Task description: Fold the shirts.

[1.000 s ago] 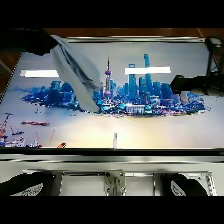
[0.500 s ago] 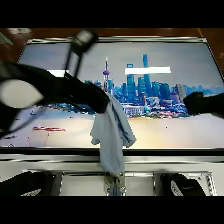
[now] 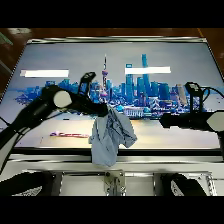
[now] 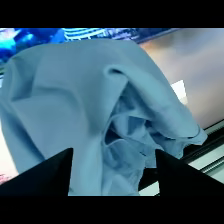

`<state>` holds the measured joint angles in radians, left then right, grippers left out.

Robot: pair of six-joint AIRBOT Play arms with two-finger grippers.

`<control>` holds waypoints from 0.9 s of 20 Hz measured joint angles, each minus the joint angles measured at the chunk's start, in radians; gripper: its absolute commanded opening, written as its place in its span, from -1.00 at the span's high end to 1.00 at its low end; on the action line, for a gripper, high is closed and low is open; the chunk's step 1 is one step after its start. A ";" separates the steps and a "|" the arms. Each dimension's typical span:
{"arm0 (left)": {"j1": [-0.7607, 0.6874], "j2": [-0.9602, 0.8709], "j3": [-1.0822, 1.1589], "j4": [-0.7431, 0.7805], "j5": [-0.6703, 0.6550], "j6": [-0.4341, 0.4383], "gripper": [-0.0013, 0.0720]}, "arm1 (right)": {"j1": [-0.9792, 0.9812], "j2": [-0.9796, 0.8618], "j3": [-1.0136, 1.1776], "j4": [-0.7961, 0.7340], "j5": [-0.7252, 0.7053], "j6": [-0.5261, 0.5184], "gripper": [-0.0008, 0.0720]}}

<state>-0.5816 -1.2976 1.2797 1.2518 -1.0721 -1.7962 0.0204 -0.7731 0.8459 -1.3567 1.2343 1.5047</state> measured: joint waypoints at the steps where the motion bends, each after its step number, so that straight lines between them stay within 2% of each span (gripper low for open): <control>1: 0.046 0.013 0.013 -0.006 -0.052 0.018 -0.71 | 0.000 -0.018 -0.003 -0.017 -0.004 -0.017 -0.93; 5: 0.221 0.132 -0.057 -0.032 -0.270 0.075 -0.71 | -0.076 -0.101 -0.008 -0.069 0.011 -0.083 -0.92; 8: 0.283 0.278 -0.291 -0.084 -0.312 0.084 -0.71 | -0.187 -0.195 -0.012 0.081 0.027 -0.177 -0.92; 13: 0.297 0.443 -0.758 -0.368 -0.165 0.109 -0.71 | -0.230 -0.369 -0.014 0.288 0.076 -0.280 -0.92; 18: 0.225 0.459 -0.952 -0.511 0.021 0.142 -0.68 | -0.187 -0.459 -0.014 0.346 0.126 -0.312 -0.93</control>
<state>-0.3561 -0.8383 0.3275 0.7410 -1.0508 -1.6539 -0.1665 -1.2316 0.8314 -1.0111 1.3605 1.1931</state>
